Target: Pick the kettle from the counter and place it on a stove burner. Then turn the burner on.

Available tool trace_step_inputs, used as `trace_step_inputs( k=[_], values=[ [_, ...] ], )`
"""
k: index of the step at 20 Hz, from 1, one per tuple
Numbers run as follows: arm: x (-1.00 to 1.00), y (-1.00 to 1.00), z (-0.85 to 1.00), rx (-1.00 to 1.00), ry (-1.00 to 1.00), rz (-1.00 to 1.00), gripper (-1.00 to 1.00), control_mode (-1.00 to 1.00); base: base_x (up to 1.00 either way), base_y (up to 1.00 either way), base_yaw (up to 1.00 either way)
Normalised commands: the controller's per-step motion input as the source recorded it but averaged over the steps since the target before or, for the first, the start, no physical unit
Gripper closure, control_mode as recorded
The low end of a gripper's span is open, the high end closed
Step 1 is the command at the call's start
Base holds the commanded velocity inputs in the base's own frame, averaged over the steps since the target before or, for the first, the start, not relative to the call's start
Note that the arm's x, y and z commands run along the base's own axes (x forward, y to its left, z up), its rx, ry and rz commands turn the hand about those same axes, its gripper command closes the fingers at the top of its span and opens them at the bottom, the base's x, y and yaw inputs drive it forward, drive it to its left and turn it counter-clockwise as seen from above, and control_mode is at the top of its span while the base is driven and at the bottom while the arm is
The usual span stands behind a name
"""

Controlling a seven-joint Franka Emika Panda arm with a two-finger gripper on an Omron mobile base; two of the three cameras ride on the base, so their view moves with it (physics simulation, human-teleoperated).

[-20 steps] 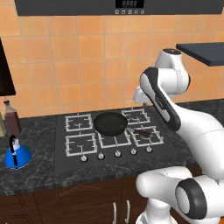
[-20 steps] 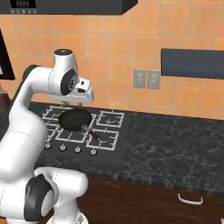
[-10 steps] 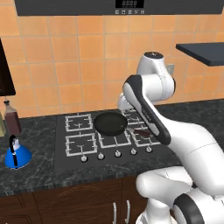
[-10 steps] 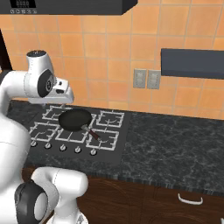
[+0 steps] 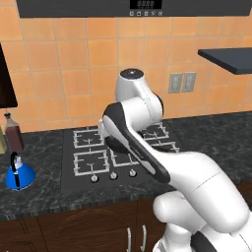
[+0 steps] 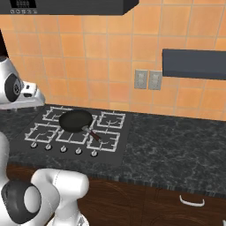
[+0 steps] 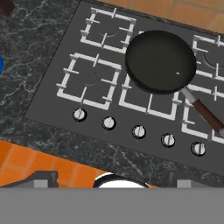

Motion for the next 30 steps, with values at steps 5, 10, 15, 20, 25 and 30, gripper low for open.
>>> trace_step_inputs(
  k=[5, 10, 15, 20, 25, 30],
  values=[
    [-0.09, 1.00, -0.27, 0.00, 0.00, 0.08, -1.00, -1.00, 0.00, 0.00, 0.00],
    [0.00, 1.00, -0.43, 0.01, 0.00, 0.02, -1.00, -1.00, 0.00, 0.00, 0.00],
    [0.00, 1.00, -0.25, 0.00, 0.00, 0.00, -1.00, -1.00, 0.00, 0.00, 0.00],
    [0.01, 1.00, 0.01, -0.01, -0.11, 0.00, -1.00, -1.00, 0.00, 0.00, 0.00],
    [0.39, 1.00, 0.00, -0.03, -0.06, 0.00, -1.00, -1.00, 0.00, 0.00, 0.00],
    [0.58, 1.00, -0.11, 0.00, 0.00, 0.00, -1.00, -1.00, 0.00, 0.00, 0.00]
  ],
)
